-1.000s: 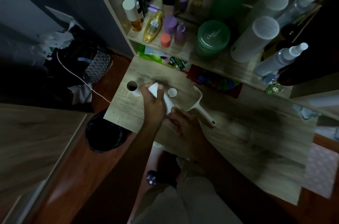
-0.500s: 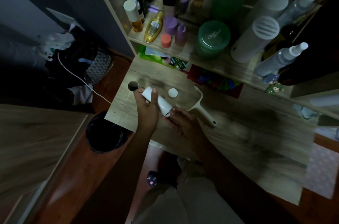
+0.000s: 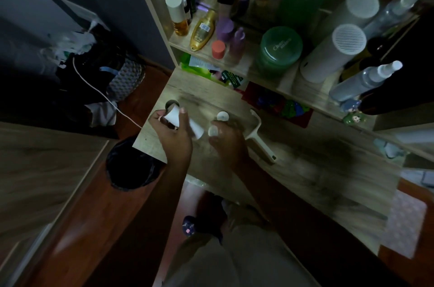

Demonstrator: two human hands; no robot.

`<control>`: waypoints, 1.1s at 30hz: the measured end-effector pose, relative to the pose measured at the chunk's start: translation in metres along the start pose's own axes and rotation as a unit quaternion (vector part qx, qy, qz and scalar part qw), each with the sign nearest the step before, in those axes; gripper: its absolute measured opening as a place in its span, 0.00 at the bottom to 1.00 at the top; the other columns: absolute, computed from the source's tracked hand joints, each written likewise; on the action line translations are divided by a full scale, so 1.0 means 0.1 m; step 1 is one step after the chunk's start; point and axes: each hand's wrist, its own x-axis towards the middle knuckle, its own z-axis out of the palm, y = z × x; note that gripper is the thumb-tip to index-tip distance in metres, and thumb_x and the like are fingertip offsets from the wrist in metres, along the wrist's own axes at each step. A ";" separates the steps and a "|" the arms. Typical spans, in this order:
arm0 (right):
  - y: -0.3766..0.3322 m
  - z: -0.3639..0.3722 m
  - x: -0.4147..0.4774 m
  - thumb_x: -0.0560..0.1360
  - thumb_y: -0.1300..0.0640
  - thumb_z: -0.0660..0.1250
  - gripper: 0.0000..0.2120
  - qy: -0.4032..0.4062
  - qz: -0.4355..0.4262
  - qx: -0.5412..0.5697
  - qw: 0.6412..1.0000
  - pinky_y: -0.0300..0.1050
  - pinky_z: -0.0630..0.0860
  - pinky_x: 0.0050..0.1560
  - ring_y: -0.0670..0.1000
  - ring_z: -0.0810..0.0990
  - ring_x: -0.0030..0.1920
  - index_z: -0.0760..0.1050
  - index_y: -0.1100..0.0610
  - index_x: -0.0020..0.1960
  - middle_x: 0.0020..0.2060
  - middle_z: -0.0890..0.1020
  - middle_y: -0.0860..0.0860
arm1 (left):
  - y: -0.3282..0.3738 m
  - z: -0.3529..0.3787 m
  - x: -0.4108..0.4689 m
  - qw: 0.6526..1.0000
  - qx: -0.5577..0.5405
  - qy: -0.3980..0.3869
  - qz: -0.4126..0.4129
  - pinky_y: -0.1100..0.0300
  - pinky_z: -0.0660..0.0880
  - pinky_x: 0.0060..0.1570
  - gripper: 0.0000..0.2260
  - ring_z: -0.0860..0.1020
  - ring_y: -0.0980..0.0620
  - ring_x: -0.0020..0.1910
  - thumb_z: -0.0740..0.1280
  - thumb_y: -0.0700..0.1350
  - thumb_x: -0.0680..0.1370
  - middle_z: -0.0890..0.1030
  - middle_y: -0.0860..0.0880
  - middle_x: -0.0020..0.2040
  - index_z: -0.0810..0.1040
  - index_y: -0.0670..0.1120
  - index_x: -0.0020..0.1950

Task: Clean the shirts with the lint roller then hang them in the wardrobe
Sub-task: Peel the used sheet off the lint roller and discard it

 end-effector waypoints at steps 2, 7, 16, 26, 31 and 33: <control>-0.03 0.07 0.12 0.74 0.52 0.68 0.14 -0.040 0.019 -0.069 0.997 0.55 0.70 0.63 0.58 0.79 0.58 0.81 0.56 0.58 0.54 0.83 0.55 | -0.03 -0.04 0.00 1.000 0.007 0.005 -0.003 0.64 0.78 0.48 0.19 0.80 0.49 0.55 0.71 0.47 0.79 0.77 0.41 0.60 0.65 0.46 0.63; -0.06 0.23 0.22 0.74 0.47 0.64 0.13 -0.134 0.023 -0.258 0.957 0.62 0.65 0.64 0.58 0.72 0.64 0.80 0.49 0.55 0.55 0.81 0.51 | -0.06 -0.17 -0.02 0.998 0.055 0.006 -0.016 0.58 0.78 0.58 0.25 0.79 0.53 0.60 0.71 0.53 0.78 0.78 0.49 0.63 0.68 0.48 0.72; -0.47 -0.01 -0.06 0.77 0.56 0.69 0.11 -0.058 0.107 0.142 0.982 0.37 0.75 0.51 0.47 0.80 0.51 0.80 0.57 0.58 0.51 0.83 0.50 | -0.10 -0.56 0.04 0.999 -0.008 0.022 -0.038 0.69 0.76 0.46 0.16 0.80 0.60 0.52 0.70 0.48 0.80 0.80 0.49 0.58 0.74 0.45 0.65; -1.72 0.77 -0.41 0.78 0.59 0.69 0.13 -0.173 0.126 0.360 0.908 0.36 0.78 0.36 0.50 0.86 0.42 0.80 0.58 0.62 0.46 0.86 0.52 | -0.76 -1.94 0.31 0.979 -0.050 0.164 -0.108 0.65 0.79 0.52 0.19 0.81 0.57 0.54 0.70 0.53 0.80 0.83 0.49 0.58 0.78 0.44 0.67; -1.98 1.94 -0.48 0.78 0.59 0.68 0.13 -0.253 0.144 0.291 0.911 0.38 0.79 0.36 0.47 0.84 0.43 0.80 0.60 0.62 0.49 0.85 0.56 | -1.74 -2.81 0.55 0.977 0.035 0.159 -0.140 0.74 0.75 0.43 0.19 0.82 0.50 0.53 0.70 0.52 0.79 0.84 0.45 0.55 0.80 0.41 0.65; -1.95 2.46 -0.51 0.79 0.58 0.67 0.14 -0.281 0.165 0.262 0.908 0.36 0.80 0.38 0.51 0.84 0.49 0.78 0.60 0.64 0.54 0.84 0.56 | -2.22 -3.08 0.73 0.974 0.084 0.119 -0.172 0.71 0.75 0.44 0.20 0.82 0.50 0.52 0.70 0.52 0.80 0.83 0.46 0.54 0.79 0.41 0.66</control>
